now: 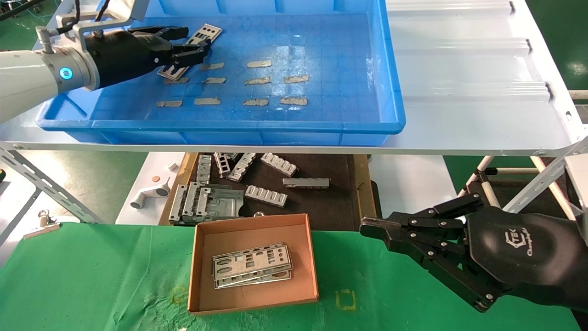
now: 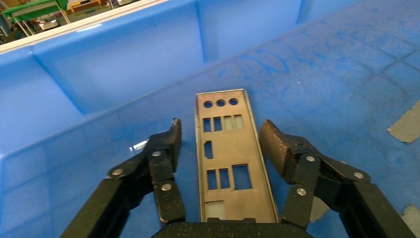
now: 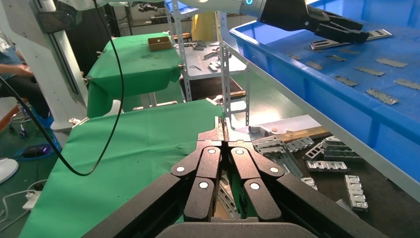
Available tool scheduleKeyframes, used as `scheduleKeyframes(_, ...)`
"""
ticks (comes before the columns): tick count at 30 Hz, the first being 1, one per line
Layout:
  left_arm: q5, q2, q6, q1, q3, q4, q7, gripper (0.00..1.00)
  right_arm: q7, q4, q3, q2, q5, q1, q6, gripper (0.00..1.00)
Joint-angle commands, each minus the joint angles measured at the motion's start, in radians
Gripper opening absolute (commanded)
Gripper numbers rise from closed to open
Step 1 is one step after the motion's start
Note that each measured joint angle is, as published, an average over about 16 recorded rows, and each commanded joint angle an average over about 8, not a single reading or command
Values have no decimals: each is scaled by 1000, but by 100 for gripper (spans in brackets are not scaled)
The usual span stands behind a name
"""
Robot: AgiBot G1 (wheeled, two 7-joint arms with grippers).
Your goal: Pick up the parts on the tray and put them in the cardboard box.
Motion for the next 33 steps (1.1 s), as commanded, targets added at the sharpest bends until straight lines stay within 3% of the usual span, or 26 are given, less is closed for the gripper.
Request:
scheduleKeyframes(1,0,0,2,0,0,2,0,0,0,0,0,0,0,0,0,0)
scheduleKeyframes(16,-6,-16,52,-19,-4,-7,6,0,0,0,0,0,0,0,0,0)
scheduleKeyframes(33,-51,-111,390,-55,-32,-65,102,0,0,0,0,0,0,0,0,0)
